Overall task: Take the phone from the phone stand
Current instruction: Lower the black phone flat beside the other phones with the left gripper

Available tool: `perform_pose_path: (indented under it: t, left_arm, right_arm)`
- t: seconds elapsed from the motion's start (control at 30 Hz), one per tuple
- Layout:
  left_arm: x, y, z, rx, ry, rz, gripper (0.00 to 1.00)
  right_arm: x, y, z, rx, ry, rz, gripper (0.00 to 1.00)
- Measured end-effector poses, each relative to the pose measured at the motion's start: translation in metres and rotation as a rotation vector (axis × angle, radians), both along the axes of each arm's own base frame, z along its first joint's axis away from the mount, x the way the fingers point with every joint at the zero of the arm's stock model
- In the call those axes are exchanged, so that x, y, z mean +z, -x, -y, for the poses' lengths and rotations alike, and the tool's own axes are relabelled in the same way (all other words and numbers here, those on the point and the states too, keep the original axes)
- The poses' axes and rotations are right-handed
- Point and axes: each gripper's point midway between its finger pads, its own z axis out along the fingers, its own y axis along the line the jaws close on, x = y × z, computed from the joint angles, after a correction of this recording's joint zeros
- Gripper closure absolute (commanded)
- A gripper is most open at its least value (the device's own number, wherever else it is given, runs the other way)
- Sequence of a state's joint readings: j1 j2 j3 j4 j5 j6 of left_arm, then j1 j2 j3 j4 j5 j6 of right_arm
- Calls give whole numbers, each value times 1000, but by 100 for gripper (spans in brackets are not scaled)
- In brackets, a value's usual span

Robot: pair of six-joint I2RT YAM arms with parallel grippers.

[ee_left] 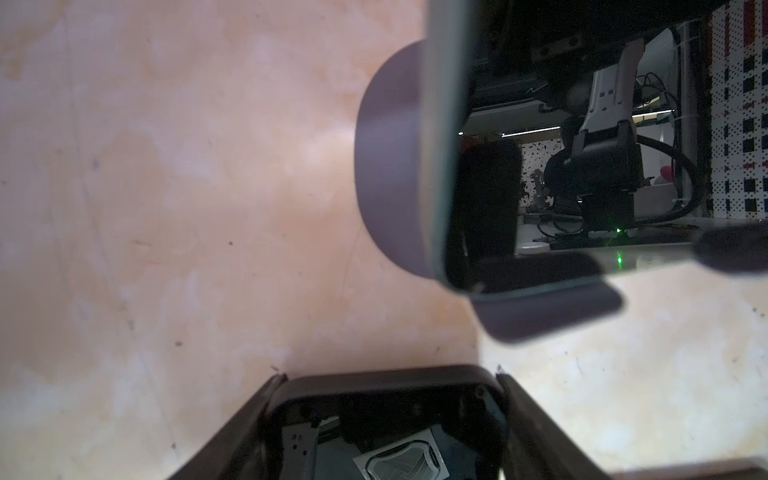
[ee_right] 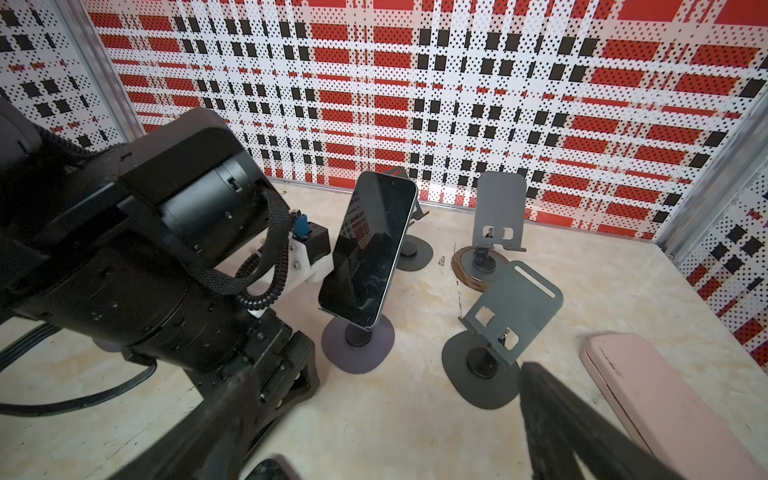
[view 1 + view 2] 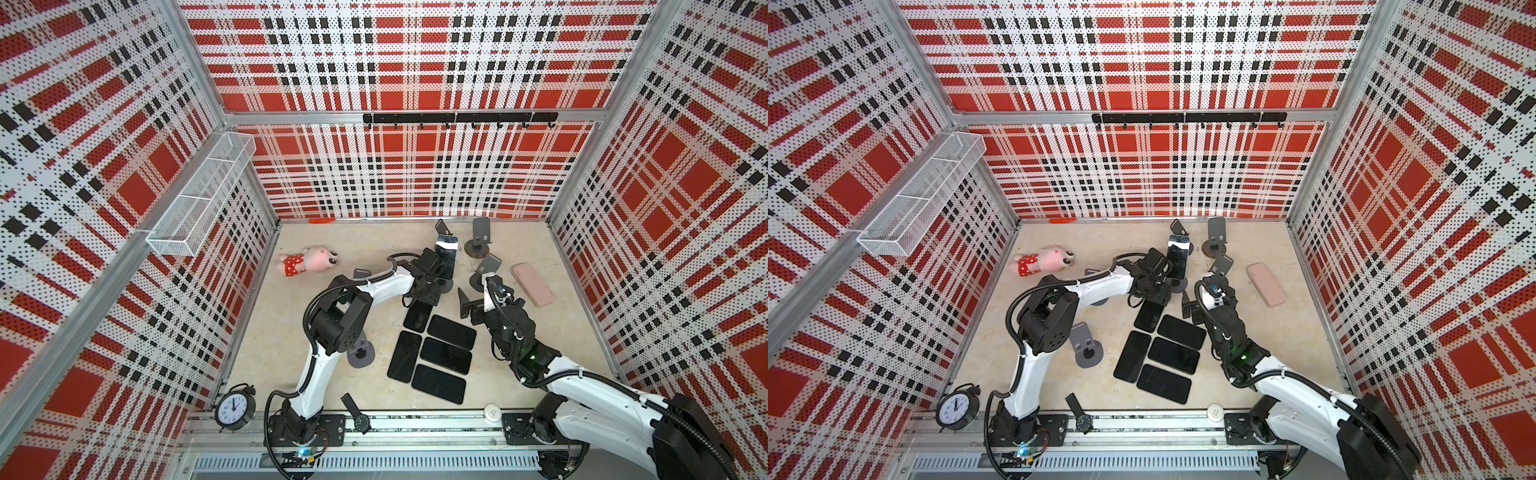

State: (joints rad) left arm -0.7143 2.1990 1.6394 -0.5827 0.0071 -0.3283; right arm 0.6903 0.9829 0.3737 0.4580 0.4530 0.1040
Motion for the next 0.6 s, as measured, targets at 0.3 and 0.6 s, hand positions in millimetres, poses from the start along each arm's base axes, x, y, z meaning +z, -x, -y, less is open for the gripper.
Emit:
perform_pose_path:
  t: [0.3,0.6]
  left_arm:
    - [0,0,0,-3,-2,1,22]
    - [0,0,0,-4,-2,2,20]
  right_arm:
    - [-1,-1,-1,1,0,-2,0]
    - [-1,-1,-2,4,-2,-1,0]
